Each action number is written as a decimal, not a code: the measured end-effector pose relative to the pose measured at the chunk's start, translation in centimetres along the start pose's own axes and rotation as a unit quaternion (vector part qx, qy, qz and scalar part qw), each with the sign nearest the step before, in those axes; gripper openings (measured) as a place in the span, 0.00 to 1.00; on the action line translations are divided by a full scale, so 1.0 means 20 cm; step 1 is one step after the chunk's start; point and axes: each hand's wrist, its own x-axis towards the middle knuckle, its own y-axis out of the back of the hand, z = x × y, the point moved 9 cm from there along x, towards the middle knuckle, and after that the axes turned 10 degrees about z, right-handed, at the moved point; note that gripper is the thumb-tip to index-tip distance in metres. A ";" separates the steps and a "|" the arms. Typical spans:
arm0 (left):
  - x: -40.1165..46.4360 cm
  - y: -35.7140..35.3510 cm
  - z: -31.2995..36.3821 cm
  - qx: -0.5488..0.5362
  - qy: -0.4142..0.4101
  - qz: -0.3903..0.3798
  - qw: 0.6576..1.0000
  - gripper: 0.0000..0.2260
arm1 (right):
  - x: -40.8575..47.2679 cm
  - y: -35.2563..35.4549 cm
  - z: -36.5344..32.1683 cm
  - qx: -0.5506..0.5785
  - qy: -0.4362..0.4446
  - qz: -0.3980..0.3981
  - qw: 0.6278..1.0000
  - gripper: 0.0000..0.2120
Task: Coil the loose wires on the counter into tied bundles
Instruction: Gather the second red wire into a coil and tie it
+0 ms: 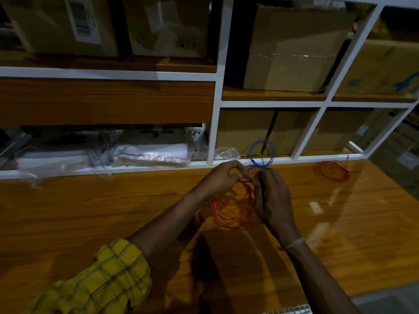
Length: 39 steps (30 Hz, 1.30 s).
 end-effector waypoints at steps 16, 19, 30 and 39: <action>-0.01 -0.02 0.14 -0.033 -0.085 -0.054 0.994 0.08 | 0.02 0.01 0.31 0.188 -0.315 -0.040 0.930 0.08; 0.00 -0.02 0.13 -0.030 -0.085 -0.045 0.995 0.07 | 0.01 -0.01 0.31 0.233 -0.344 -0.041 0.909 0.10; 0.00 0.01 0.15 -0.047 -0.087 -0.032 0.995 0.05 | -0.02 -0.05 0.29 0.268 -0.381 -0.031 0.884 0.09; 0.00 0.06 0.06 -0.014 -0.085 -0.026 0.996 0.03 | 0.01 -0.02 0.36 0.372 -0.429 0.025 0.823 0.12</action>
